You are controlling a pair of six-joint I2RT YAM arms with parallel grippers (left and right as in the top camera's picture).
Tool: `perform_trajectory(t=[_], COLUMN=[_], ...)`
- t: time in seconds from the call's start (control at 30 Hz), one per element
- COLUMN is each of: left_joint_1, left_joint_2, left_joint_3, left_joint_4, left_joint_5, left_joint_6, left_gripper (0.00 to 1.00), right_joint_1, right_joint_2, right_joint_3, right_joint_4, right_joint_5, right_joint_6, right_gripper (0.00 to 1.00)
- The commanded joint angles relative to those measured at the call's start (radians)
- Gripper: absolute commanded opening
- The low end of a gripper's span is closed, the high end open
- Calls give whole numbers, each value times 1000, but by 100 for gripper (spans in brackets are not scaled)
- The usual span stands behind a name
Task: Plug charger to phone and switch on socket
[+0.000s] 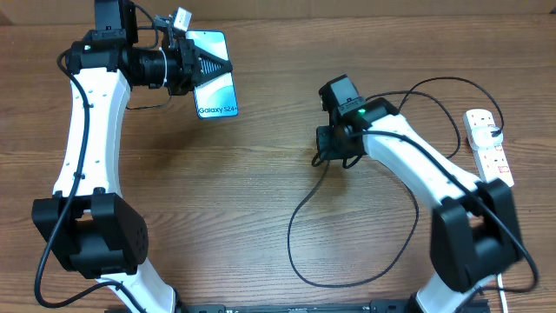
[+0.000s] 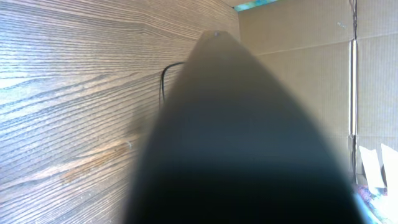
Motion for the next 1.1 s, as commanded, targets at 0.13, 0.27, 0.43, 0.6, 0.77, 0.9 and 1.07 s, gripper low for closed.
perform_trajectory(t=[0.13,0.27,0.43,0.6,0.77,0.9,1.07], left_joint_1=[-8,-8,-8,-8,-8,-8,-8], left_joint_2=[1,1,1,1,1,1,1], left_joint_3=[11,11,11,11,11,11,11], left_joint_4=[0,0,-1,-8,-16,-23,-24], left_joint_5=[11,11,11,11,11,11,11], left_joint_6=[36,38,38,38,38,38,38], left_gripper=[4,4,4,4,4,4,4], right_joint_1=[-2,-2,-2,-2,-2,-2,-2], right_joint_2=[113,140,166,167,167,167,167], right_joint_3=[12,12,11,10,10,10,10], right_joint_4=[30,47,43,50,49,45,23], right_joint_5=[70,70,70,70,69,61,27], right_joint_6=[-5,-5,-5,-5,-5,41,97], right_gripper=[4,4,4,14,28,28,23])
